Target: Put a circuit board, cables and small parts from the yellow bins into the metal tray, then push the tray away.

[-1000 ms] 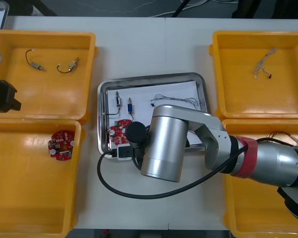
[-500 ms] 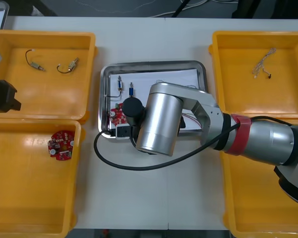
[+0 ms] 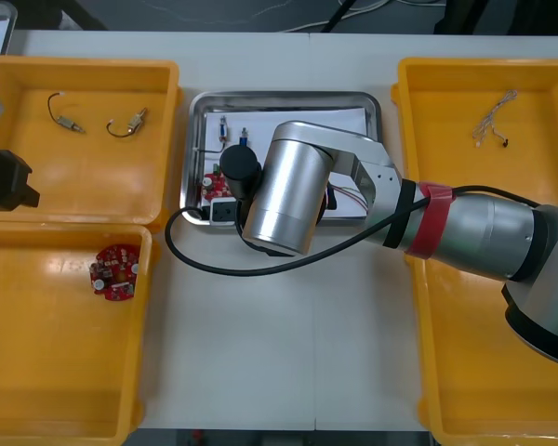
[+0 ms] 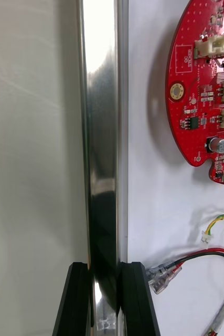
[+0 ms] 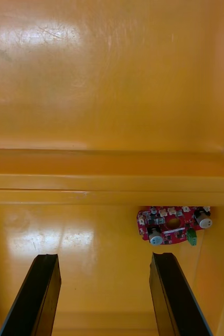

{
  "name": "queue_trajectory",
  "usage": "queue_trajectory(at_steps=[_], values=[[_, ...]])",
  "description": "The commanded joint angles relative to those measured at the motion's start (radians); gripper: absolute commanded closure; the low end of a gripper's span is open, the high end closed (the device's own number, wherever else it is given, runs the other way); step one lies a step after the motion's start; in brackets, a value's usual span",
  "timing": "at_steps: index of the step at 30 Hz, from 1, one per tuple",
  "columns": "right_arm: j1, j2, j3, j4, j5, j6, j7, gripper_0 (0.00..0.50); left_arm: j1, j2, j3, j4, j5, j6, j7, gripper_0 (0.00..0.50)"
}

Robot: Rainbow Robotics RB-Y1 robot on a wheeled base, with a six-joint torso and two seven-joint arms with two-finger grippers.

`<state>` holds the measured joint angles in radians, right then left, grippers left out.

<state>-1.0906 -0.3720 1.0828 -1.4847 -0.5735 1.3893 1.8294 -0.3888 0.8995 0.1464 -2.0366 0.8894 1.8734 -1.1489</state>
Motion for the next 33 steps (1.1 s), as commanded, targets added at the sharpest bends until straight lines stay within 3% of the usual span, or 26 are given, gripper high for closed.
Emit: queue_trajectory(at_steps=[1,33], values=[[-0.052,0.012,-0.017,0.043,-0.009,-0.03,-0.019,0.5,0.015,0.039,0.03,-0.01,-0.009,-0.01,-0.066,0.0],[-0.158,0.005,0.029,0.242,0.012,-0.292,0.076,0.5,0.015,0.039,0.03,-0.01,-0.009,-0.01,-0.066,0.0]])
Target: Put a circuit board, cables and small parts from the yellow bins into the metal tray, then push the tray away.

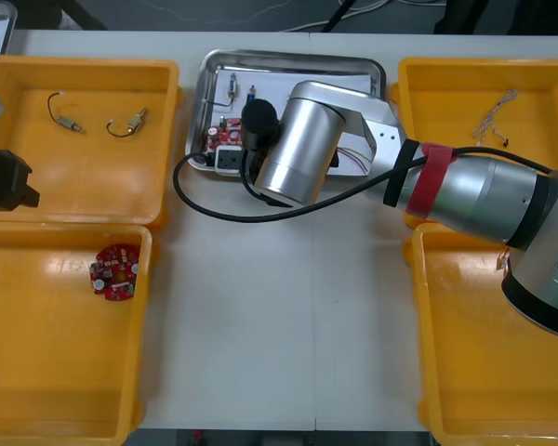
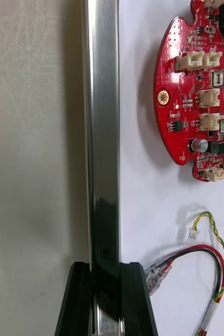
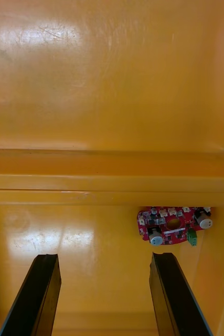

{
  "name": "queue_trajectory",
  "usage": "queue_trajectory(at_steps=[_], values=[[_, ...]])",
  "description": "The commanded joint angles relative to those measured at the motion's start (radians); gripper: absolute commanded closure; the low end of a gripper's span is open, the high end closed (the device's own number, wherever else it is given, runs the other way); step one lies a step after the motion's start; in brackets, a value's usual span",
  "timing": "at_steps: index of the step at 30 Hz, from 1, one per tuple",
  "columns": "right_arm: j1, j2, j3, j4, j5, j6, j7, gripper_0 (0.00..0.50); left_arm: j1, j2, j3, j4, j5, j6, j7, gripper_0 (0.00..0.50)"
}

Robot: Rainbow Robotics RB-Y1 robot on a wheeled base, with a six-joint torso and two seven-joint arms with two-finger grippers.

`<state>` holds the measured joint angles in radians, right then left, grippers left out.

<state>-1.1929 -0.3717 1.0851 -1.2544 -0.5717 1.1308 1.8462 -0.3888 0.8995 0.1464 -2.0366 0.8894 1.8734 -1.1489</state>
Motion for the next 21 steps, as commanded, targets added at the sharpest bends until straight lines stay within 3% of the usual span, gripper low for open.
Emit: queue_trajectory(at_steps=[1,21], values=[[-0.056,0.005,0.029,0.015,0.009,-0.039,0.061,0.5,0.015,0.039,0.03,-0.01,-0.009,-0.01,-0.066,0.0],[-0.08,0.004,0.044,0.084,0.029,-0.114,0.12,0.5,0.015,0.039,0.03,-0.01,-0.009,-0.01,-0.066,0.0]])
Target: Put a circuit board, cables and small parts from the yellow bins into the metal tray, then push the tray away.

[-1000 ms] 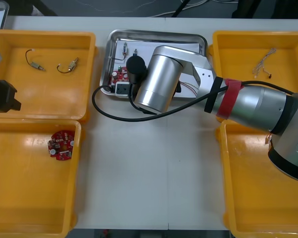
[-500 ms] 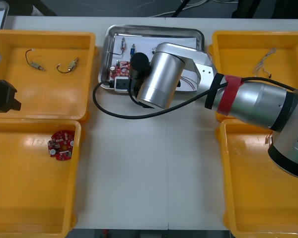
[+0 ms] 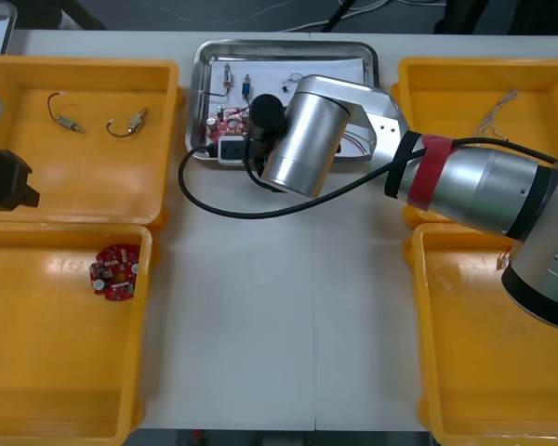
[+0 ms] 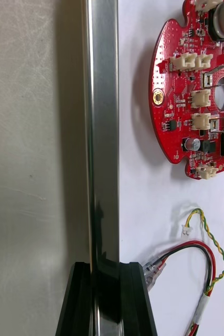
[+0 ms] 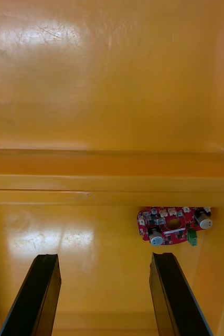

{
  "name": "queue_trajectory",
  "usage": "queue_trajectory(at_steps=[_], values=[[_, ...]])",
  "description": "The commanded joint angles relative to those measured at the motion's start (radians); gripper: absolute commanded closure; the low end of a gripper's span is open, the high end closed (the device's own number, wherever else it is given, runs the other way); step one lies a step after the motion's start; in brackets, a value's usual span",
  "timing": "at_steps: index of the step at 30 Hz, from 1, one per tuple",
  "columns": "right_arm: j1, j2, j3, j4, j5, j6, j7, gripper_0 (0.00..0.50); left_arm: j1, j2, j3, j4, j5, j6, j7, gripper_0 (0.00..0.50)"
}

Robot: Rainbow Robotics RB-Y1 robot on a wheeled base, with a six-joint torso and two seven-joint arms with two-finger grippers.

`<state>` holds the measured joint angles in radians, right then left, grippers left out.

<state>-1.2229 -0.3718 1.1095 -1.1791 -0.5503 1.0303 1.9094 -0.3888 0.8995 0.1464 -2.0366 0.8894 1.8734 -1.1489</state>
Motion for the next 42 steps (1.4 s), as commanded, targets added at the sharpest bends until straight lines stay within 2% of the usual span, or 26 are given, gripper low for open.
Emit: queue_trajectory(at_steps=[1,7,10,11,12,13,15,16,19,26,33,42], values=[[-0.05,0.004,0.02,0.009,0.007,-0.018,0.059,0.5,0.015,0.039,0.03,-0.01,-0.009,-0.01,-0.066,0.0],[-0.05,0.005,0.026,0.009,0.006,-0.021,0.059,0.5,0.015,0.039,0.03,-0.01,-0.009,-0.01,-0.066,0.0],[-0.05,0.007,0.027,0.009,0.004,-0.022,0.062,0.322,0.015,0.039,0.03,-0.01,-0.009,-0.01,-0.066,0.0],[-0.05,0.007,0.027,0.009,0.004,-0.022,0.063,0.284,0.015,0.039,0.03,-0.01,-0.009,-0.01,-0.066,0.0],[-0.05,0.007,0.027,0.009,0.004,-0.022,0.065,0.204,0.015,0.039,0.03,-0.01,-0.009,-0.01,-0.066,0.0],[-0.049,0.007,0.027,0.009,0.004,-0.022,0.065,0.166,0.015,0.039,0.03,-0.01,-0.009,-0.01,-0.066,0.0],[-0.05,0.007,0.027,0.009,-0.017,-0.018,0.072,0.025,0.015,0.039,0.03,-0.01,-0.009,-0.01,-0.066,0.0],[-0.05,0.007,0.026,0.009,-0.036,-0.015,0.076,0.0,0.015,0.039,0.03,-0.01,-0.009,-0.01,-0.066,0.0],[-0.05,0.005,0.016,0.009,-0.05,0.004,0.082,0.0,0.015,0.039,0.03,-0.01,-0.009,-0.01,-0.066,0.0],[-0.05,0.005,-0.065,-0.04,-0.028,0.113,0.103,0.0,0.015,0.039,0.03,-0.01,-0.009,-0.01,-0.066,0.0],[-0.05,0.004,-0.186,-0.134,0.024,0.29,0.111,0.0,0.015,0.039,0.03,-0.01,-0.009,-0.01,-0.066,0.0],[-0.036,-0.006,-0.366,-0.248,0.026,0.55,0.102,0.0,0.015,0.039,0.03,-0.01,-0.009,-0.01,-0.066,0.0]])
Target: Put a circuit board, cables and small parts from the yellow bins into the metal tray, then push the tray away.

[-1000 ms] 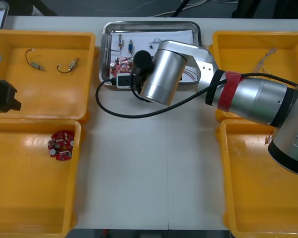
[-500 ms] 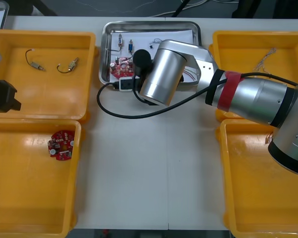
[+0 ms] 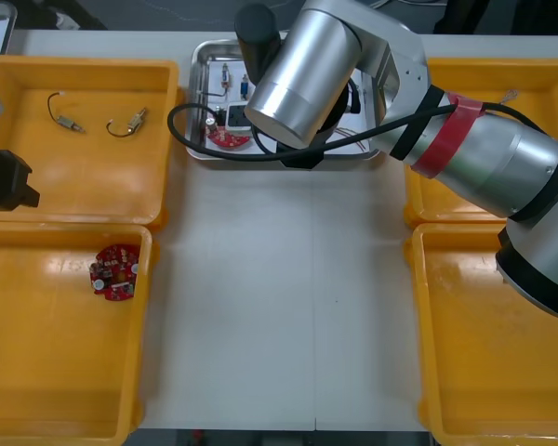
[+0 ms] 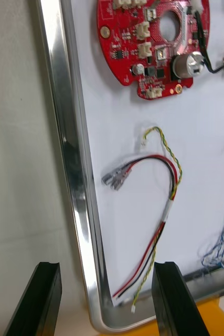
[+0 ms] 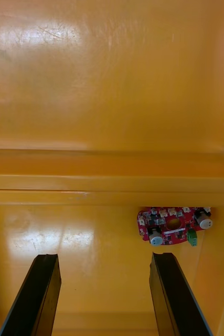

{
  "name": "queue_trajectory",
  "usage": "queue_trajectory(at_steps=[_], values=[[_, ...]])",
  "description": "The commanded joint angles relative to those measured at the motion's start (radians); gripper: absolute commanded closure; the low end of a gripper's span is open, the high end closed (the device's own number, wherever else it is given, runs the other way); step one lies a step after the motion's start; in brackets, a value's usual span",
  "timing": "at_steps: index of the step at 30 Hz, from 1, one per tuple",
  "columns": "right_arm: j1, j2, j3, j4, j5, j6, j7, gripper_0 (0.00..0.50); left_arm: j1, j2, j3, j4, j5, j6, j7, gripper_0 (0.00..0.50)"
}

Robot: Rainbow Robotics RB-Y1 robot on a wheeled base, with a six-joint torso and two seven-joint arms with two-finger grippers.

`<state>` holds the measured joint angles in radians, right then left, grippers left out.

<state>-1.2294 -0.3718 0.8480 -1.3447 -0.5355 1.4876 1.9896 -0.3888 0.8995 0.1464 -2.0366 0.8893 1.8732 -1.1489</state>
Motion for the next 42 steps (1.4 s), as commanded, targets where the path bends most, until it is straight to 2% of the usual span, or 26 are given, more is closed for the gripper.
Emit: queue_trajectory(at_steps=[1,5,11,19,26,32,42], values=[[-0.022,-0.007,-0.127,-0.1,0.009,0.125,0.018,0.0,0.015,0.039,0.03,-0.01,-0.009,-0.009,-0.066,0.0],[-0.004,-0.025,-0.185,-0.145,0.008,0.207,0.015,0.0,0.015,0.039,0.03,-0.01,-0.009,-0.009,-0.066,0.0],[0.036,-0.078,-0.308,-0.202,-0.044,0.312,-0.008,0.0,0.015,0.039,0.03,-0.01,-0.009,-0.009,-0.066,0.0],[0.111,-0.176,-0.414,-0.31,-0.095,0.373,-0.035,0.0,0.015,0.039,0.03,-0.01,-0.009,-0.009,-0.066,0.0],[0.208,-0.276,-0.511,-0.427,-0.155,0.432,-0.183,0.0,0.015,0.039,0.03,-0.01,-0.009,-0.009,-0.066,0.0],[0.315,-0.36,-0.606,-0.507,-0.215,0.432,-0.31,0.0,0.015,0.039,0.03,-0.01,-0.009,-0.009,-0.066,0.0],[0.464,-0.46,-0.715,-0.567,-0.222,0.432,-0.505,0.0,0.015,0.039,0.03,-0.01,-0.009,-0.009,-0.066,0.0]])
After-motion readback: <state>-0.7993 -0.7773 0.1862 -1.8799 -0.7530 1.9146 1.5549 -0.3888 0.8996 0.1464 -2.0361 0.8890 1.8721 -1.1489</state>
